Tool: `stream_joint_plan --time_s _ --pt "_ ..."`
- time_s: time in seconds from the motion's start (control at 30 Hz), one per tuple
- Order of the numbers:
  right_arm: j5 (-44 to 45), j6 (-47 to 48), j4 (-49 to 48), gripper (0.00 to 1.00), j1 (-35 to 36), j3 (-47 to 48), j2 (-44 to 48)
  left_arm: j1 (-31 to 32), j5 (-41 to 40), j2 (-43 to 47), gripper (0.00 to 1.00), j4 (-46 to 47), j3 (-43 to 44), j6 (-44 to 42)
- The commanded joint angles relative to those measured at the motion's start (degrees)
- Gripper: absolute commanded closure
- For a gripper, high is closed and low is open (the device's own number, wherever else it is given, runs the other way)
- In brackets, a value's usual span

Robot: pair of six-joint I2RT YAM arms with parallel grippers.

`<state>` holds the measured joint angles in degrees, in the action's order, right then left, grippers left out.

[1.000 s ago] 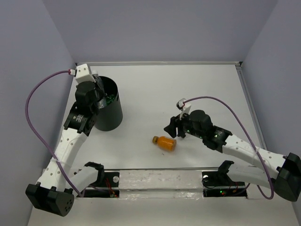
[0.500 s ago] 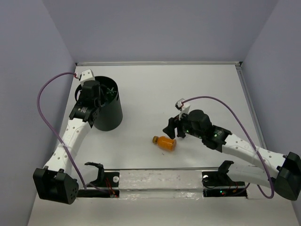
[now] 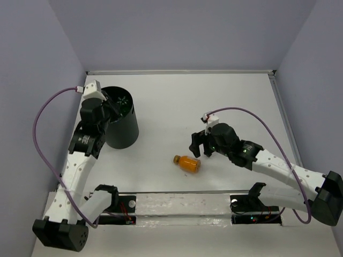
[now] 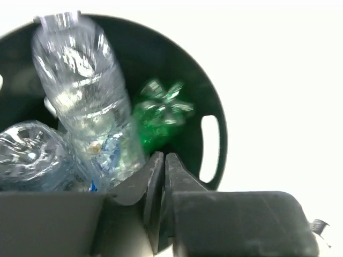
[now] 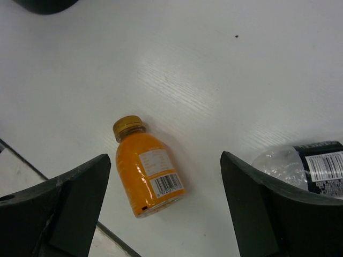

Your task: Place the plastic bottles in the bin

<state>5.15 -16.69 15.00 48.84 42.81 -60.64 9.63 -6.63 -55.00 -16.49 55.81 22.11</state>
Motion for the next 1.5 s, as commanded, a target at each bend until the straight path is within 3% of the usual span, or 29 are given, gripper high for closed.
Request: stream_joint_plan --time_s 0.0,0.07,0.1,0.17,0.3,0.6,0.77,0.93,1.07,1.23,1.27,1.33,1.47 --pt "12.43 -6.24 1.08 0.07 0.56 2.54 1.05 -0.14 4.43 7.10 0.67 3.04 2.54 0.04" --pt "18.30 -9.13 1.69 0.01 0.56 2.37 1.40 -0.14 5.23 8.42 0.50 3.57 3.77 -0.92" --pt "22.84 -10.11 1.87 0.00 -0.40 1.76 1.40 -0.14 5.92 9.20 0.35 3.92 4.82 -1.54" --pt "25.87 -13.09 3.10 0.00 -1.98 1.23 1.32 -0.14 6.37 10.17 0.20 5.50 5.44 -2.24" --pt "26.41 -15.74 4.07 0.00 -9.17 -1.05 1.23 -0.14 6.37 13.07 0.10 7.87 4.58 -2.86" --pt "25.44 -19.16 4.42 0.00 -15.88 -0.97 -8.96 -0.05 13.66 23.62 0.01 10.60 -3.68 -4.62" --pt "23.94 -21.89 2.93 0.00 -17.20 -0.27 -15.81 0.13 18.66 30.91 0.01 12.88 -8.26 -5.41" --pt "23.94 -23.39 1.08 0.00 -19.04 1.48 -20.91 3.72 18.76 34.34 0.01 14.11 -9.58 -6.81" --pt "25.26 -23.65 -0.68 0.09 -19.57 3.07 -23.55 5.40 17.63 36.36 0.01 15.70 -10.81 -6.55" --pt "28.51 -23.04 -4.27 0.38 -19.57 3.42 -23.30 6.19 15.08 38.21 0.01 18.51 -13.45 -6.55" --pt "29.38 -22.52 -4.80 0.38 -19.57 3.34 -22.68 6.19 14.72 38.30 0.01 18.51 -13.36 -6.55" --pt "31.15 -19.98 -6.29 0.50 -19.57 4.04 -19.88 6.28 14.37 38.39 0.01 18.42 -12.75 -6.38" --pt "28.36 -12.42 -12.53 0.54 -19.57 8.33 -15.13 6.37 11.66 38.57 0.01 18.51 -10.29 -4.89"
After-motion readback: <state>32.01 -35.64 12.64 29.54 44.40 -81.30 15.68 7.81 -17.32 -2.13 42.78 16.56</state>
